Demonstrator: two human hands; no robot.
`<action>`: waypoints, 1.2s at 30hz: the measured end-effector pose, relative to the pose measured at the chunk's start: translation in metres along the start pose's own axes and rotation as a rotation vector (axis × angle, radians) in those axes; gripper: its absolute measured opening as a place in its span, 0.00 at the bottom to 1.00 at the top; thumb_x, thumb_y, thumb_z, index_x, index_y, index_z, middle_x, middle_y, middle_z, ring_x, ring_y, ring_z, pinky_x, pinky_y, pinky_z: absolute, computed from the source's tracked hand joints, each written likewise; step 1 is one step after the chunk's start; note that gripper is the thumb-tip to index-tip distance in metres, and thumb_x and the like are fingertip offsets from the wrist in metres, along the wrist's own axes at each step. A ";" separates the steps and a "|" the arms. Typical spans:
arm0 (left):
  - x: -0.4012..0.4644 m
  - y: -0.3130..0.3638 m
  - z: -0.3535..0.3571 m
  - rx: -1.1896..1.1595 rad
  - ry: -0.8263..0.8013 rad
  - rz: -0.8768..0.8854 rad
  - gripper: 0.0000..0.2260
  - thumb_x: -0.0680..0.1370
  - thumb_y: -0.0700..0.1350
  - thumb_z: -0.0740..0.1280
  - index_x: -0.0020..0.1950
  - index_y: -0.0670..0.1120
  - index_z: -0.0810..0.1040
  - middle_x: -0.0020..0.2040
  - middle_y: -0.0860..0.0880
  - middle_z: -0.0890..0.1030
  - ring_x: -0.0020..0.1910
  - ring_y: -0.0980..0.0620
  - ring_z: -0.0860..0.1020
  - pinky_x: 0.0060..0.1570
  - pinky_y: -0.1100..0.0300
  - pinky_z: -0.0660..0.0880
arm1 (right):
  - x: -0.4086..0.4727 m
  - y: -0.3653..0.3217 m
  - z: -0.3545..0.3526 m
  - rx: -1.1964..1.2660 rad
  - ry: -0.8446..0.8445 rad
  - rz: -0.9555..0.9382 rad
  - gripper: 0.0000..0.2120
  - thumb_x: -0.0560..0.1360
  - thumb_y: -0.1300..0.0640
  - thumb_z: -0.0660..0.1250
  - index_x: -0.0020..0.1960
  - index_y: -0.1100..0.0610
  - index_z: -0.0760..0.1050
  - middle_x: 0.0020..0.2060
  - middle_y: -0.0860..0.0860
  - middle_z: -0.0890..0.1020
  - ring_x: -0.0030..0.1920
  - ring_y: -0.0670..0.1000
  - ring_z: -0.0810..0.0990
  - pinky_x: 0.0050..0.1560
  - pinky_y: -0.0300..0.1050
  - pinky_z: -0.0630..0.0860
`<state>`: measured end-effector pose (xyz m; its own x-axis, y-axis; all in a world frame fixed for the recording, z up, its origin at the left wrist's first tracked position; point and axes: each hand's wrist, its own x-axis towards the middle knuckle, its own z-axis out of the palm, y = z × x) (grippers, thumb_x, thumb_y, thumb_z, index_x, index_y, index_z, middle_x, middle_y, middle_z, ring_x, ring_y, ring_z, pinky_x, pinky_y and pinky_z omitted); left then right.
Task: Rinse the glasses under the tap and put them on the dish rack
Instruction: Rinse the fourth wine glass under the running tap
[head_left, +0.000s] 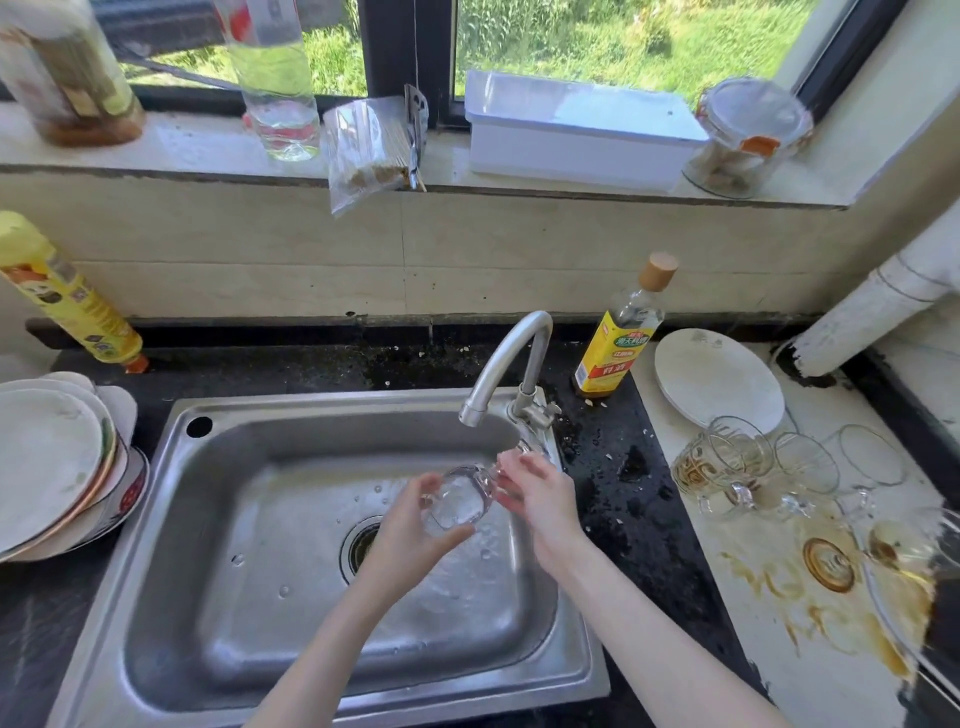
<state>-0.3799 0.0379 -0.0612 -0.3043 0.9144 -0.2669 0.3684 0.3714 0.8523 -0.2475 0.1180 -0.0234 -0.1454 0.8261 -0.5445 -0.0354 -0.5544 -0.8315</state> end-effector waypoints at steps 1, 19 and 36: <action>0.000 0.002 0.001 0.081 0.016 0.028 0.27 0.70 0.50 0.74 0.65 0.49 0.66 0.60 0.55 0.71 0.58 0.58 0.71 0.54 0.66 0.65 | -0.001 -0.002 0.000 -0.068 0.005 -0.057 0.03 0.75 0.59 0.68 0.47 0.58 0.78 0.42 0.51 0.82 0.45 0.50 0.81 0.48 0.41 0.78; -0.043 0.021 0.032 0.855 -0.300 0.478 0.31 0.76 0.65 0.44 0.72 0.50 0.65 0.71 0.48 0.68 0.69 0.40 0.67 0.63 0.41 0.67 | -0.084 0.028 -0.094 -0.368 0.225 -0.404 0.04 0.72 0.62 0.71 0.44 0.61 0.83 0.36 0.53 0.83 0.37 0.42 0.77 0.40 0.34 0.72; -0.321 0.087 0.169 0.906 -0.720 1.217 0.33 0.74 0.69 0.36 0.74 0.57 0.58 0.73 0.57 0.58 0.74 0.51 0.54 0.69 0.51 0.51 | -0.450 0.169 -0.280 -0.132 0.928 -0.417 0.04 0.72 0.58 0.71 0.41 0.56 0.84 0.37 0.49 0.84 0.39 0.41 0.80 0.44 0.34 0.72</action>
<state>-0.1014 -0.1957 0.0224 0.8607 0.5067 -0.0487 0.5011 -0.8267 0.2558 0.0889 -0.3188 0.0498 0.6780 0.7343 -0.0327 0.2093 -0.2355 -0.9491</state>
